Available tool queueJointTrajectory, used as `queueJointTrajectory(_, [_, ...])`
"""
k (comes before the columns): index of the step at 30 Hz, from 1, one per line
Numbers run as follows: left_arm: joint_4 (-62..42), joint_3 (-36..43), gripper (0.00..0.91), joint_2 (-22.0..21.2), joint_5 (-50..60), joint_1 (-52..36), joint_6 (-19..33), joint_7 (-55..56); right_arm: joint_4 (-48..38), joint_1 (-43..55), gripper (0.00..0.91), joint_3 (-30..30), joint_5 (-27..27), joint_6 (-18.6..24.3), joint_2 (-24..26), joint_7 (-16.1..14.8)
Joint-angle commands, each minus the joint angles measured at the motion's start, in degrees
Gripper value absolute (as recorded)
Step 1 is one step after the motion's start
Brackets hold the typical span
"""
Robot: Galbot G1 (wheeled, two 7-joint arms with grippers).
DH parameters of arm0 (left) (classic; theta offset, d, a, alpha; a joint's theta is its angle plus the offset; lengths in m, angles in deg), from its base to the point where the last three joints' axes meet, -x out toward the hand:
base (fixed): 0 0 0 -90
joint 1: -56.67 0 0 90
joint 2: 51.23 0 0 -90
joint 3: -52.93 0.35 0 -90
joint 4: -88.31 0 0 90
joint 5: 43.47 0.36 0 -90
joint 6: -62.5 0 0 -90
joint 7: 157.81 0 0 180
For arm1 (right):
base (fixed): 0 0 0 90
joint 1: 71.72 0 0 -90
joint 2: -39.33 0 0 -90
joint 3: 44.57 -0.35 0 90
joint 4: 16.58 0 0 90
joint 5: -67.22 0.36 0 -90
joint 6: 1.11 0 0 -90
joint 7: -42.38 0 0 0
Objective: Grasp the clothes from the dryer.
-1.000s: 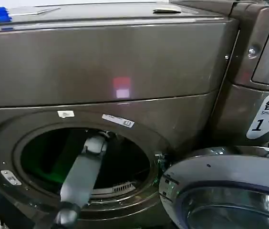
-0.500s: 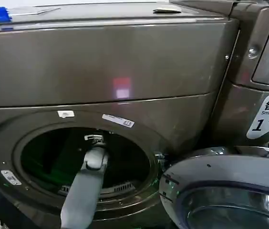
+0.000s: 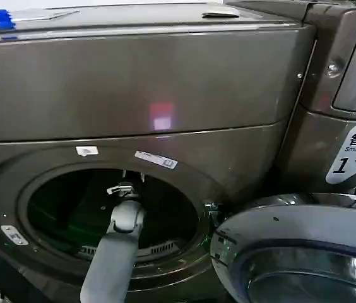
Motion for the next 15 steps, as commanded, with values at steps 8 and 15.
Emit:
queueJointTrajectory(8, [1.67,-0.15,0.000,-0.05,0.71,2.05,0.74,1.25,0.06,0.12,0.907,-0.53,-0.36,0.32,0.01,-0.36])
queueJointTrajectory(15, [0.95,-0.17,0.000,0.09,0.80,2.09,0.80,1.17,-0.56,-0.22,0.907,-1.17,-0.54,0.39,0.05,-0.67])
